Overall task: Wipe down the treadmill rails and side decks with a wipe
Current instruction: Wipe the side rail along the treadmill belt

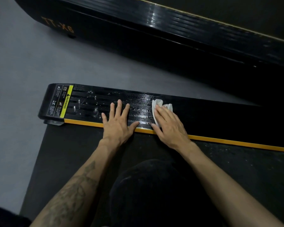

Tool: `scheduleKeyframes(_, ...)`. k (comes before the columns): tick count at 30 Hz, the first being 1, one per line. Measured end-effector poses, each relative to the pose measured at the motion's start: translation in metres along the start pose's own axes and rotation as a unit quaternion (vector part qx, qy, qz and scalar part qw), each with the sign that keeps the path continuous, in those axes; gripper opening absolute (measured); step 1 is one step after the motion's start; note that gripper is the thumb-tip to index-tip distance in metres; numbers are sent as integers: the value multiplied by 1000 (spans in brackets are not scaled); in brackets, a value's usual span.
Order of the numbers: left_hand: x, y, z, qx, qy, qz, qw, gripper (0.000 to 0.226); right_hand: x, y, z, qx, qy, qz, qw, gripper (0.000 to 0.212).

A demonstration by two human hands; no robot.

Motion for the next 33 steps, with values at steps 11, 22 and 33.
scheduleKeyframes(11, 0, 2, 0, -3, -4, -11, 1000, 85, -5, 20, 5, -1, 44, 114, 993, 45)
scheduleKeyframes(22, 1, 0, 1, -1, 1, -8, 1000, 85, 6, -9, -9, 57, -227, 60, 970, 74)
scheduleKeyframes(33, 1, -1, -1, -3, -6, -6, 1000, 84, -13, -9, 25, -70, -123, -16, 990, 82)
Point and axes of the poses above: each hand's wrist, its own x-axis towards the middle knuckle, its own y-axis out of the back of the hand, z = x × y, the point moved 6 cm from there along x, towards the middle knuckle, and after that the axes turned 7 degrees about x, right-handed, at the moved point
